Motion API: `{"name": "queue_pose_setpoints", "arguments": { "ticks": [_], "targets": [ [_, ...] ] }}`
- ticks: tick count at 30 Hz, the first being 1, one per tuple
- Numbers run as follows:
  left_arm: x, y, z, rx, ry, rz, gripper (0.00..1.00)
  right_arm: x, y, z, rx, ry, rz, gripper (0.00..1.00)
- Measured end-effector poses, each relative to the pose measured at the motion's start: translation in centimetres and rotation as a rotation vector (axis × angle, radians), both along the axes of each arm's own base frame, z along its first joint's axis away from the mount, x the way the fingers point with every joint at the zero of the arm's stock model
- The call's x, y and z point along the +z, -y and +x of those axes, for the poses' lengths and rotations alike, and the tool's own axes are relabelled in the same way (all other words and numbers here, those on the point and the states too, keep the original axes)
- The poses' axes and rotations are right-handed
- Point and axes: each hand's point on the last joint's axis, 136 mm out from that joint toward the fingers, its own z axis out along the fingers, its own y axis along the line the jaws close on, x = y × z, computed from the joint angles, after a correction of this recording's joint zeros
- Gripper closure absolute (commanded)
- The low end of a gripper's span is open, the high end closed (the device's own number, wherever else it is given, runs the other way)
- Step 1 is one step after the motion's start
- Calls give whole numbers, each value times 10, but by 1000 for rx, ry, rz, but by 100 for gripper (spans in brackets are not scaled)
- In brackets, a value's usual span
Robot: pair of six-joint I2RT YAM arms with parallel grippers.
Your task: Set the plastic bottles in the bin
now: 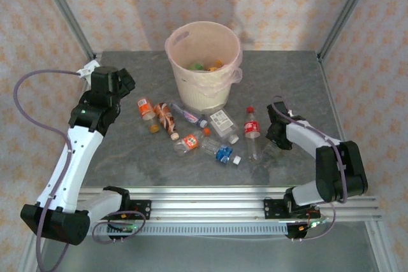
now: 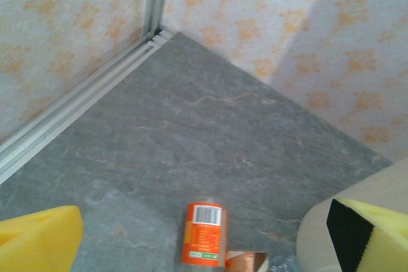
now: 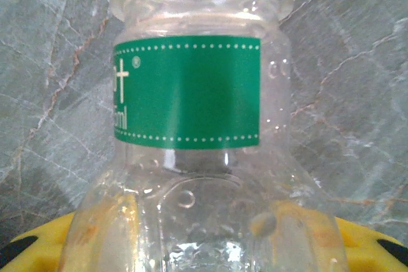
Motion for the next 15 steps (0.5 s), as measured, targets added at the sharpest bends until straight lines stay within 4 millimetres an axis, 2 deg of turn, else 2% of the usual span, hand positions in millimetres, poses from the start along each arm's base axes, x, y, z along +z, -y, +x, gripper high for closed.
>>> {"name": "queue_pose_setpoints", "arguments": {
  "ticks": [5,11,15],
  "targets": [
    [-26,-15,-5,47,-56,-6,0,31,6,4,-8,48,-29,80],
    [-65,-27,-10,85,-131,-44,0,92,6,16,4,183,-25,82],
    [-87,-28,-6,88,-178,-80,0,125,-6,24,47,247,-23,82]
  ]
}}
